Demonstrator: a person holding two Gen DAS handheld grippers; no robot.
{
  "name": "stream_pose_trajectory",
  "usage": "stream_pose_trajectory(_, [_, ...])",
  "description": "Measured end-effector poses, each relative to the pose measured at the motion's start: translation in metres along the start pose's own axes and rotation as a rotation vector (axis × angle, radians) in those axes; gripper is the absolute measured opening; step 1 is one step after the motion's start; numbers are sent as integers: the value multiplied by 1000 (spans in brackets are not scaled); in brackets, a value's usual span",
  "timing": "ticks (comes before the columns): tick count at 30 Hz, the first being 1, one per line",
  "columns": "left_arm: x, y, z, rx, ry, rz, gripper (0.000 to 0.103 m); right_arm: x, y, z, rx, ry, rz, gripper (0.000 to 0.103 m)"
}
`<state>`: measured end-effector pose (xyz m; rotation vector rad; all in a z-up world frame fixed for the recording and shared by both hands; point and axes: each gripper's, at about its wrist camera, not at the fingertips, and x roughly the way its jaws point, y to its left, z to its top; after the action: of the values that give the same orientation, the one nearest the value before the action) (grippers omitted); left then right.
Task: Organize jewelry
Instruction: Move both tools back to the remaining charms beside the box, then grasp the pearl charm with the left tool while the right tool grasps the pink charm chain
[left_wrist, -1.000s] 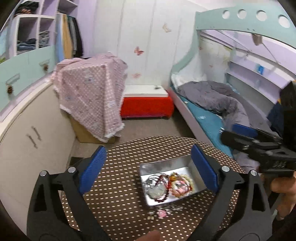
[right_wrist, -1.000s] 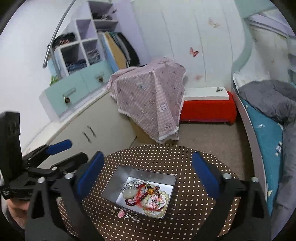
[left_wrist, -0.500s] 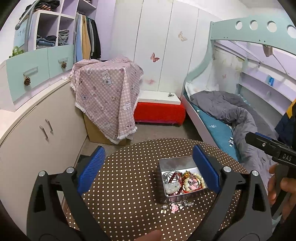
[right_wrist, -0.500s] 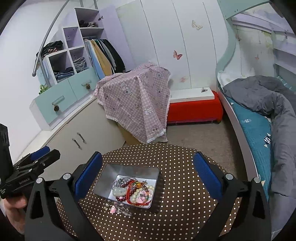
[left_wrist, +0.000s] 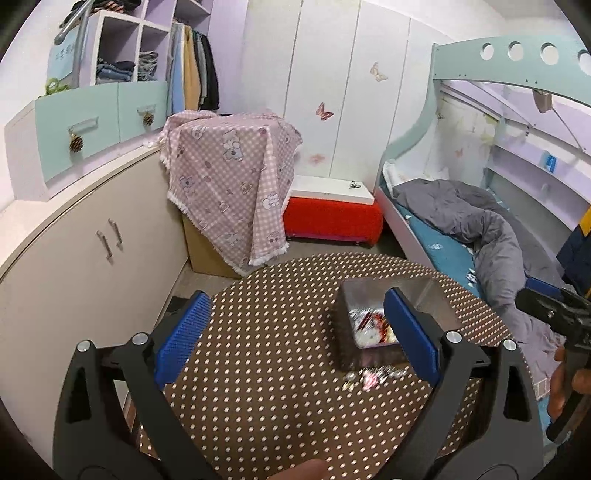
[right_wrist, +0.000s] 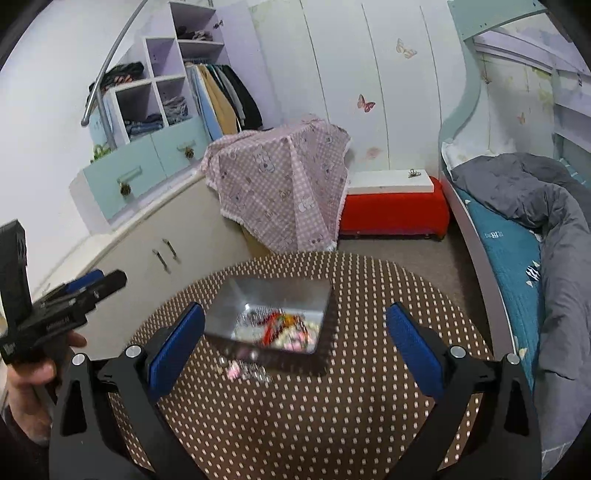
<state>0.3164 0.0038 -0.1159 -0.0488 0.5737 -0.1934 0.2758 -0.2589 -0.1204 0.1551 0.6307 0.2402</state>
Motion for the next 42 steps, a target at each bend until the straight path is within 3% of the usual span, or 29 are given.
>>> stream_pose_trajectory(5, [-2, 8, -18, -16, 20, 6, 93, 1, 4, -21, -34, 39, 19, 95])
stream_pose_trajectory(15, [14, -1, -49, 55, 90, 4, 93, 30, 14, -50, -68, 144, 74, 95])
stream_pose_trajectory(29, [93, -28, -76, 166, 272, -29, 92, 64, 16, -72, -61, 230, 99, 92])
stream_pose_trajectory(35, [111, -40, -79, 199, 333, -75, 65, 71, 14, -73, -59, 243, 106, 92])
stream_pose_trajectory(37, [111, -43, -78, 210, 326, -105, 37, 75, 17, -72, -57, 246, 113, 92])
stream_pose_trajectory(38, [110, -44, -78, 214, 324, -117, 32, 78, 19, -72, -59, 248, 115, 91])
stream_pose_trajectory(40, [107, -45, -81, 223, 322, -140, 10, 84, 25, -72, -67, 256, 125, 87])
stream_pose_trajectory(42, [102, -41, -83, 209, 321, -151, 11, 89, 32, -72, -74, 263, 134, 85])
